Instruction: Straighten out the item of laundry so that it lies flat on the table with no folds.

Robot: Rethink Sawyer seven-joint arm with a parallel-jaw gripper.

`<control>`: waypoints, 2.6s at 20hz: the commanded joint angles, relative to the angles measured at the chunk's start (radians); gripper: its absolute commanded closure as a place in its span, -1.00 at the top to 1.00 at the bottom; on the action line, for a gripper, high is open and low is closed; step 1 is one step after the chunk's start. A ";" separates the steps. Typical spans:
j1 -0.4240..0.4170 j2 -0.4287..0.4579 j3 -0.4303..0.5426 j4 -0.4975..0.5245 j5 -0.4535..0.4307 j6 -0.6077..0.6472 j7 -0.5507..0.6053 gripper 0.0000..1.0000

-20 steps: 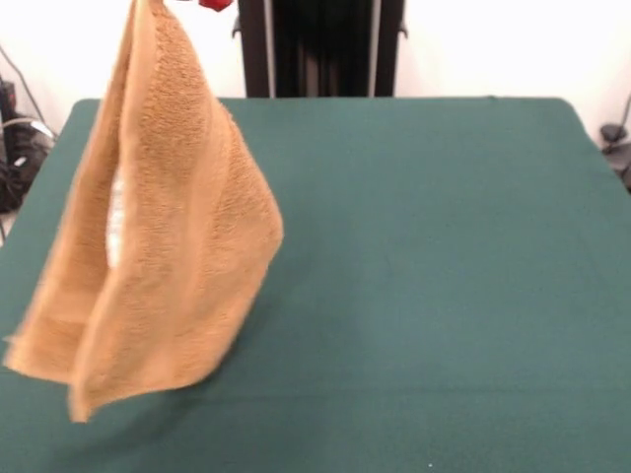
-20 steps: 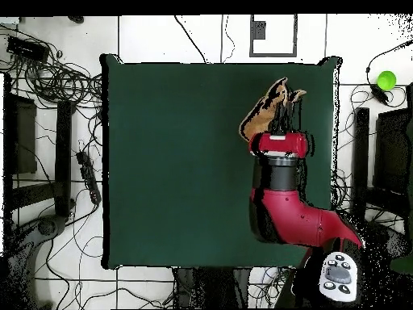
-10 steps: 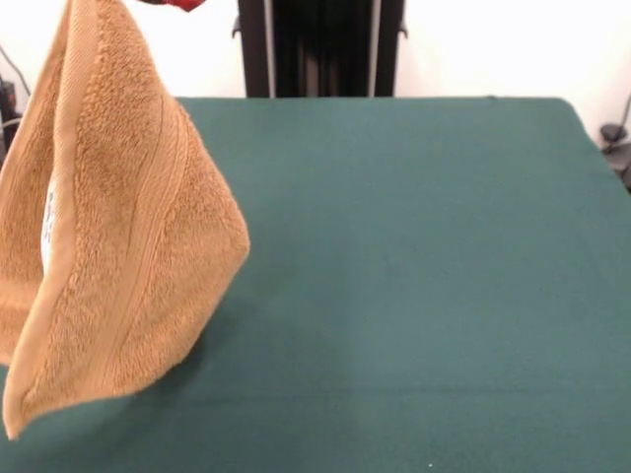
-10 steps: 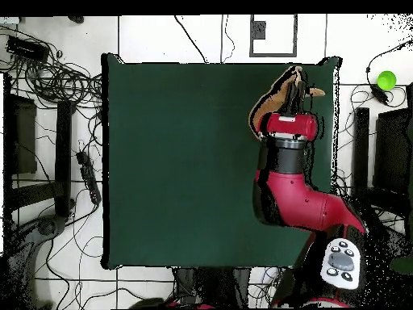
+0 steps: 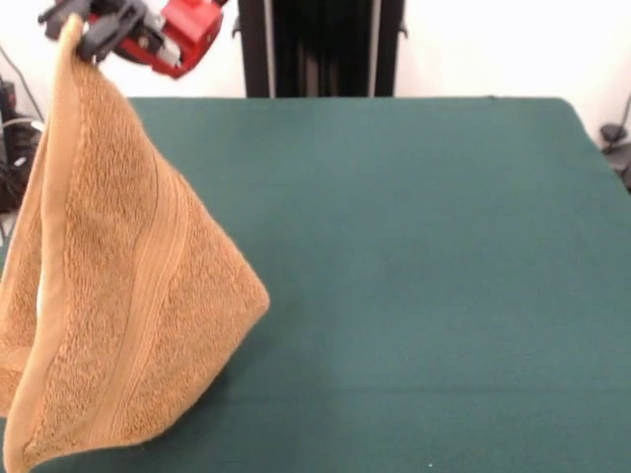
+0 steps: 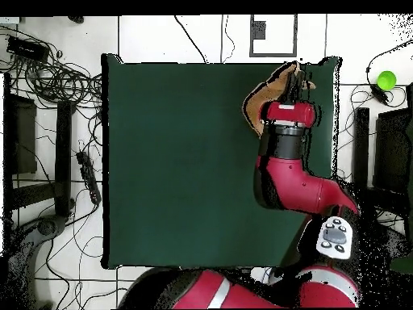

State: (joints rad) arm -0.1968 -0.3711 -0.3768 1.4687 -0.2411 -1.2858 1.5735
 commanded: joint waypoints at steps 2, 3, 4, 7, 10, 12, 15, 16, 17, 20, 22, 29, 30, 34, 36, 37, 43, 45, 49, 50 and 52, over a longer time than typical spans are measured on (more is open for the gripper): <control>0.038 0.140 0.038 -0.116 0.114 -0.055 -0.119 -1.00; 0.041 0.150 0.035 -0.120 0.117 -0.058 -0.120 -1.00; 0.044 0.168 0.032 -0.126 0.100 -0.059 -0.110 -1.00; 0.044 0.216 0.032 -0.118 0.105 -0.129 -0.107 -1.00; 0.046 0.253 0.033 -0.093 0.141 -0.200 -0.113 -1.00; 0.058 0.262 0.024 -0.080 0.163 -0.200 -0.116 -1.00; 0.072 0.291 0.016 -0.060 0.197 -0.219 -0.117 -1.00; 0.076 0.301 0.014 -0.055 0.205 -0.232 -0.118 -1.00; 0.078 0.313 0.015 -0.050 0.212 -0.250 -0.115 -1.00; 0.086 0.354 0.013 -0.045 0.232 -0.287 -0.103 -1.00; 0.092 0.375 0.011 -0.041 0.240 -0.317 -0.086 -1.00; 0.134 0.420 0.003 -0.011 0.286 -0.306 -0.063 -1.00; 0.144 0.422 -0.001 0.001 0.287 -0.313 -0.058 -1.00; 0.169 0.447 -0.008 0.027 0.300 -0.315 -0.045 -1.00; 0.175 0.471 -0.007 0.026 0.307 -0.327 -0.040 -1.00; 0.177 0.479 -0.007 0.026 0.312 -0.335 -0.037 -1.00; 0.198 0.529 -0.015 0.016 0.348 -0.317 -0.026 -1.00; 0.207 0.534 -0.022 0.031 0.348 -0.316 -0.016 -1.00; 0.222 0.534 -0.031 0.062 0.354 -0.311 -0.005 -1.00; 0.228 0.532 -0.032 0.072 0.359 -0.303 -0.003 -1.00; 0.242 0.527 -0.035 0.091 0.366 -0.288 0.000 -1.00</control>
State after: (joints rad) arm -0.0161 0.1349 -0.4356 1.4641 0.0597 -1.5738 1.5735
